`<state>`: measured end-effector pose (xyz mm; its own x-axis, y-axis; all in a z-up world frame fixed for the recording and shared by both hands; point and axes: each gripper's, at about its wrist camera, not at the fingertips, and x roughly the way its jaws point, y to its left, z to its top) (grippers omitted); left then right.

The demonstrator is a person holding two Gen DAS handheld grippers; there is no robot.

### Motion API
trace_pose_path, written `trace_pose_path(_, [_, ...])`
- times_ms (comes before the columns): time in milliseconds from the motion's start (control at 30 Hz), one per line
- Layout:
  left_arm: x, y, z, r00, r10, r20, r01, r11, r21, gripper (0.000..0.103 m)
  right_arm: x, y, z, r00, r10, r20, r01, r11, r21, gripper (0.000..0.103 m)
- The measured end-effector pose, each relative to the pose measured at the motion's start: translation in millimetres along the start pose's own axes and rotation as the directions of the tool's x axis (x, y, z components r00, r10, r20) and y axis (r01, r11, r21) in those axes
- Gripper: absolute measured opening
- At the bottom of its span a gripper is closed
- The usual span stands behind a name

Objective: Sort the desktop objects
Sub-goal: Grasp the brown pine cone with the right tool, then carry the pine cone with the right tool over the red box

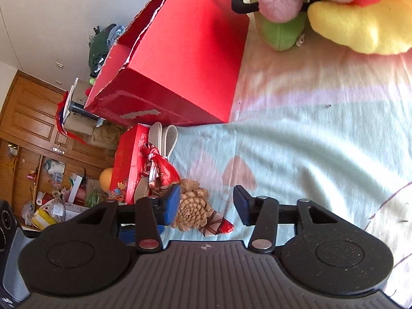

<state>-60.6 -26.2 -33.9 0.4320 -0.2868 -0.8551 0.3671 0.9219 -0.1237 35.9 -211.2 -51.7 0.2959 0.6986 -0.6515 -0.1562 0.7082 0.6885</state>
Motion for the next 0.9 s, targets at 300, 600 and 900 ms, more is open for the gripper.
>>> trace_pose_path(300, [30,14,11,0.997,0.066,-0.045,-0.068,0.996,-0.055,0.05,13,2,3,0.997,0.062,-0.045,-0.06,0.997,0.038,0.051])
trace_pose_path(600, [23,19,13,0.999,0.015,-0.051,-0.02,0.995,-0.096,0.049,10,1,1,0.987,0.133,-0.092,-0.123,0.987,0.101,0.043])
trace_pose_path(900, [-6,-5,56,0.996,-0.067,0.06,0.066,0.998,0.021,0.049,-51,10,12,0.991,0.12,0.056,-0.125,0.985,0.115,0.043])
